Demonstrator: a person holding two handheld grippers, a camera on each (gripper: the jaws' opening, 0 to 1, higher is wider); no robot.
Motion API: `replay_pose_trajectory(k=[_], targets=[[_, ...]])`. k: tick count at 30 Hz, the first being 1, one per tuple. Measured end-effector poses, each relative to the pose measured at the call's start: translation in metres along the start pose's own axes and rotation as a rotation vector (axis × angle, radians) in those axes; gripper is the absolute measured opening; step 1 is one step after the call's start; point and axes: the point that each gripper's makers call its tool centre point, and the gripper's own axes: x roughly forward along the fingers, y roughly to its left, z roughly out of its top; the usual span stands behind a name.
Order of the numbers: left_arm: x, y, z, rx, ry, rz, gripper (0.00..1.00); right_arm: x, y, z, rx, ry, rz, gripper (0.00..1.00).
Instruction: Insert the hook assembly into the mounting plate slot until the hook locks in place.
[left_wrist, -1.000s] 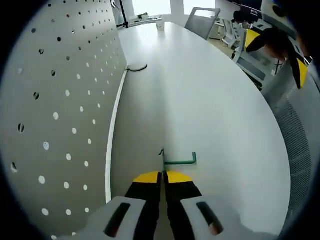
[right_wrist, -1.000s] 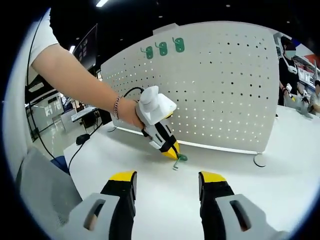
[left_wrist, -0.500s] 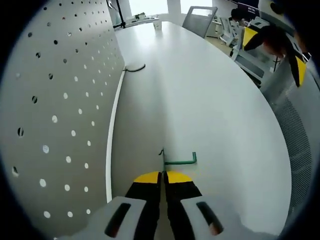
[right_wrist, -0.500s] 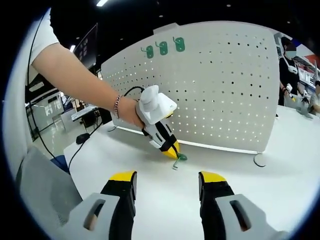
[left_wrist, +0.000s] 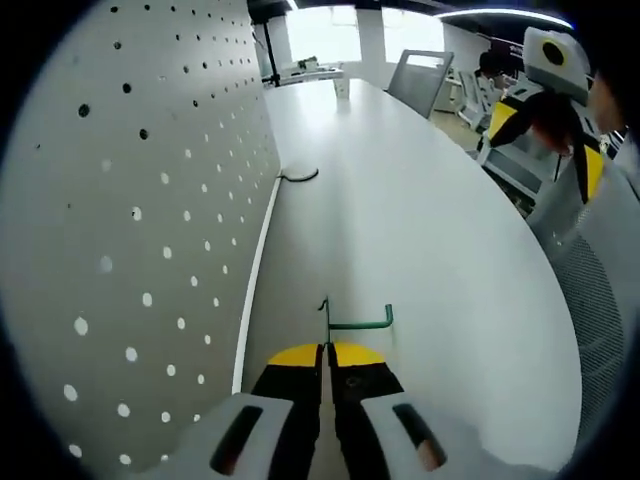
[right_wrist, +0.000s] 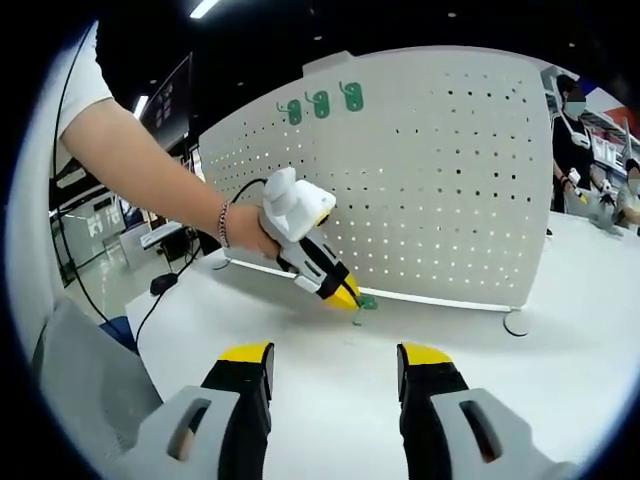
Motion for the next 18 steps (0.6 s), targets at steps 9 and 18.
replay_pose_trajectory(k=[9,18], targets=[[-0.013,-0.006,0.011,0.005,-0.050,-0.002,0.03,-0.001,0.000,0.001,0.001,-0.005,0.000,0.48],[-0.032,-0.004,0.032,0.001,-0.126,0.035,0.03,-0.001,0.003,0.004,-0.008,-0.008,0.007,0.48]])
